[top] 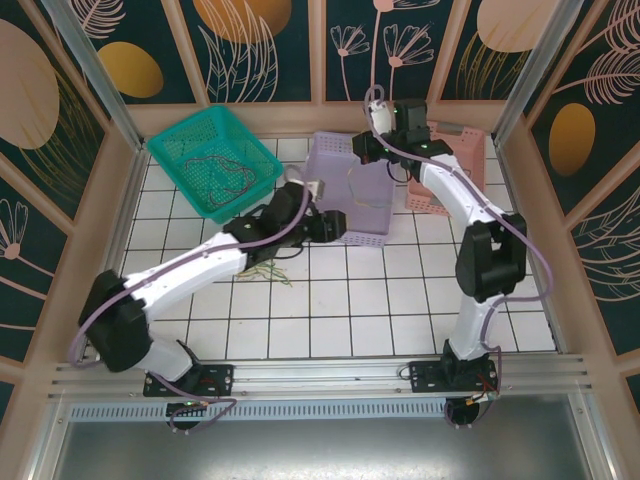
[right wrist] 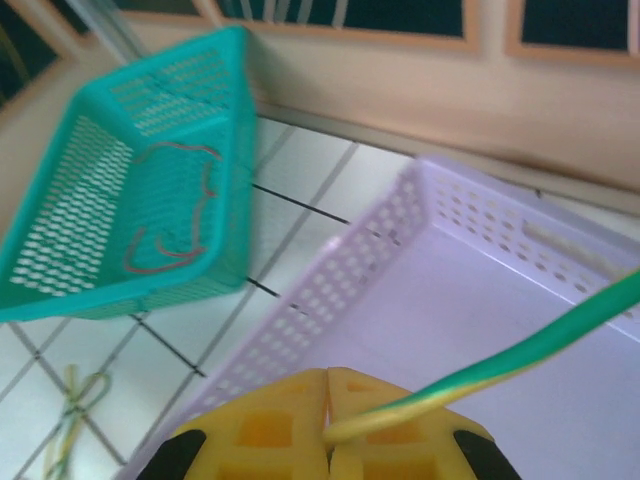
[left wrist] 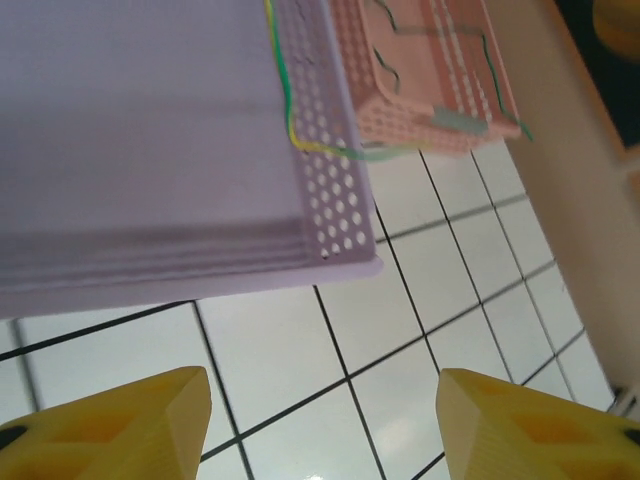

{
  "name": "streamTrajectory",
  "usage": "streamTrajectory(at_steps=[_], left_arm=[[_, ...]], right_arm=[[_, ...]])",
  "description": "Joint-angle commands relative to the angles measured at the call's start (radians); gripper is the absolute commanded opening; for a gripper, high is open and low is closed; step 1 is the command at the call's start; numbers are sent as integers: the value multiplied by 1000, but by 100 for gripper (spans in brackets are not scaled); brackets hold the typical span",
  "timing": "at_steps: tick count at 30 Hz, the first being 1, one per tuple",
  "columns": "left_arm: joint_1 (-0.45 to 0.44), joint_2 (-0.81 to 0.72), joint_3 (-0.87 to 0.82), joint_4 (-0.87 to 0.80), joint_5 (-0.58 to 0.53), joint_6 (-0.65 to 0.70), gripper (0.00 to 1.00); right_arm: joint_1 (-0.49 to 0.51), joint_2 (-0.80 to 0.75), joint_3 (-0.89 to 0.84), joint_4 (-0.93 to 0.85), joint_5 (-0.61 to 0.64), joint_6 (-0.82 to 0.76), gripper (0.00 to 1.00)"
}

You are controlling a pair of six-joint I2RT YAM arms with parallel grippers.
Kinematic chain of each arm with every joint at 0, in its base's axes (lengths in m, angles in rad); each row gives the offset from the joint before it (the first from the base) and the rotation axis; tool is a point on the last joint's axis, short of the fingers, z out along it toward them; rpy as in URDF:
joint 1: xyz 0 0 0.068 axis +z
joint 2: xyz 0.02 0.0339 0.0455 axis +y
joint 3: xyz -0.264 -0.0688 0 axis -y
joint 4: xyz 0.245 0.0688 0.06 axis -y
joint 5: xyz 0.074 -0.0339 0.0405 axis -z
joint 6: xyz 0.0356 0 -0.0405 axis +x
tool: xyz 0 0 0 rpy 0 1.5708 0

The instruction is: Untangle the cables

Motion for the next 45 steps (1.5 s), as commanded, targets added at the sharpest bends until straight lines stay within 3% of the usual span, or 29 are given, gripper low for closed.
streamTrajectory(at_steps=[1,6,12,13,17,21,26,34,43,45], left_arm=[[39,-109,-75,-73,-111,-123,62],[107,-221,-123,-170,-158,-217,62],[136,-246,-120,-331,-214,-303,65],[139,-247,-125,-349,-215,-320,65],[168,-252,-157,-415,-211,-374,71],[216,-267,-224,-420,-167,-399,76],[289,-287,-288,-412,-123,-420,79],[352,-178,-310,-424,-107,-417,80],[361,-7,-362,-241,-68,-426,69],[362,18,-350,-232,-106,-424,64]], right_arm=[[26,83,66,-39,96,4,0],[76,252,210,-141,147,63,0],[127,409,345,-232,174,132,0],[129,425,370,-248,173,148,2],[126,383,393,-239,163,202,37],[109,281,364,-229,170,251,46],[77,70,133,-111,168,328,44],[149,-332,-500,210,104,397,43],[345,-474,-735,264,82,455,42],[367,-483,-755,269,82,466,41]])
